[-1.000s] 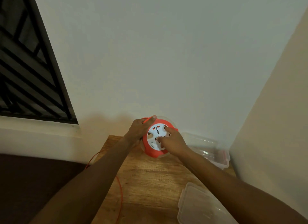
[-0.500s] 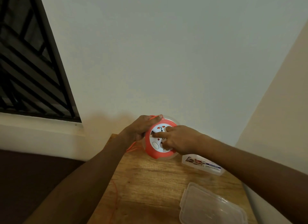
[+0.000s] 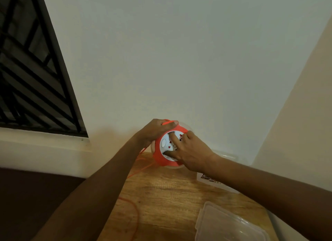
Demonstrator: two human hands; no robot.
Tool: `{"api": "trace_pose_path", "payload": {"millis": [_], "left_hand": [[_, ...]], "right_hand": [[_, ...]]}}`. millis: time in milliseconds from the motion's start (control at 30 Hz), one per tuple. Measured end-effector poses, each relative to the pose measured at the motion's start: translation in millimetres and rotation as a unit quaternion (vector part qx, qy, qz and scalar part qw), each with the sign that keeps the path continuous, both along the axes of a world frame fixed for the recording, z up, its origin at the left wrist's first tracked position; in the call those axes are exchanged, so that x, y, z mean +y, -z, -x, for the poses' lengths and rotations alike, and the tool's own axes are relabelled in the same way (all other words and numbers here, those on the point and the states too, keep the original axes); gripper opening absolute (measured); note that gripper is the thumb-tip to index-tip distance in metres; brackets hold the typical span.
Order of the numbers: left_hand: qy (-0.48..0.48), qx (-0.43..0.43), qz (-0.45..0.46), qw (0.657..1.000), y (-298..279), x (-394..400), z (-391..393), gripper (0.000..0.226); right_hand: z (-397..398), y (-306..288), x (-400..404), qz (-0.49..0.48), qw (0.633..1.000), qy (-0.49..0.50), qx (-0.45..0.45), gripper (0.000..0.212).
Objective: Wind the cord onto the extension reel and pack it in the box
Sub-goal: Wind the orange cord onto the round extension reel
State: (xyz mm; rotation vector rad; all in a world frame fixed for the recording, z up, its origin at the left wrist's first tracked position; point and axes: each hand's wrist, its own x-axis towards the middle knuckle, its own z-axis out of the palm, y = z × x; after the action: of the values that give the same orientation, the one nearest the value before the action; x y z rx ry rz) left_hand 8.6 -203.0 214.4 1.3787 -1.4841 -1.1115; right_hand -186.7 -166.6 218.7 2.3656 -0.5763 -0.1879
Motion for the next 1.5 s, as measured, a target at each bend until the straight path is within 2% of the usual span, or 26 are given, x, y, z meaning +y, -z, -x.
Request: {"api": "trace_pose_path", "payload": {"millis": [167,233,267,300,333,400,433,467,500,533,567,667,700,767,833,900,1067,1300,1500], "left_hand": [[-0.04,0.116,0.004,0.992,8,4,1,0.032],[-0.078,0.165,0.01,0.983,8,4,6,0.034],[-0.101,0.185,0.016,0.977,7,3,10,0.033],[-0.122,0.204,0.026,0.971,7,2,13,0.03],[-0.137,0.222,0.039,0.965,8,1,17,0.028],[-0.158,0.241,0.062,0.956,9,0,22,0.028],[-0.164,0.242,0.066,0.954,10,1,24,0.028],[-0.167,0.239,0.065,0.954,11,0,25,0.028],[-0.166,0.235,0.058,0.956,12,0,24,0.029],[-0.162,0.233,0.048,0.958,12,0,23,0.031],[-0.158,0.232,0.037,0.959,12,-1,21,0.033],[-0.149,0.211,0.006,0.966,12,-2,15,0.037],[-0.144,0.201,0.003,0.969,13,-2,13,0.037],[-0.124,0.188,0.006,0.974,13,-1,10,0.034],[-0.1,0.172,0.002,0.98,12,0,8,0.032],[-0.084,0.146,-0.001,0.986,12,0,9,0.032],[-0.07,0.104,0.003,0.992,13,-1,16,0.03],[-0.061,0.072,0.02,0.995,7,-3,11,0.029],[-0.1,0.148,0.007,0.984,14,-1,14,0.027]], "right_hand": [[-7,-11,-9,0.003,0.998,0.051,-0.035,0.077],[-9,-16,-13,-0.015,0.993,0.077,-0.085,0.078],[-10,-17,-16,-0.027,0.985,0.095,-0.143,0.076],[-12,-17,-19,-0.051,0.965,0.128,-0.222,0.073],[-14,-19,-21,-0.096,0.93,0.171,-0.31,0.068],[-20,-20,-26,-0.226,0.82,0.25,-0.462,0.063],[-22,-19,-27,-0.28,0.772,0.266,-0.505,0.061],[-23,-17,-28,-0.31,0.749,0.27,-0.52,0.06],[-22,-14,-26,-0.316,0.748,0.271,-0.517,0.061],[-20,-10,-24,-0.295,0.768,0.266,-0.503,0.061],[-17,-9,-23,-0.248,0.804,0.255,-0.477,0.059],[0,-19,-25,-0.069,0.936,0.131,-0.32,0.045],[7,-23,-27,-0.05,0.962,0.071,-0.259,0.046],[18,-29,-31,-0.064,0.989,-0.02,-0.131,0.048],[23,-31,-33,-0.08,0.994,-0.06,-0.035,0.046],[23,-32,-30,-0.069,0.994,-0.08,0.023,0.044],[16,-28,-21,-0.022,0.994,-0.054,0.088,0.054],[5,-20,-16,0.038,0.997,-0.01,0.067,0.067],[5,-29,-29,0.017,0.999,0.029,-0.019,0.087]]}}
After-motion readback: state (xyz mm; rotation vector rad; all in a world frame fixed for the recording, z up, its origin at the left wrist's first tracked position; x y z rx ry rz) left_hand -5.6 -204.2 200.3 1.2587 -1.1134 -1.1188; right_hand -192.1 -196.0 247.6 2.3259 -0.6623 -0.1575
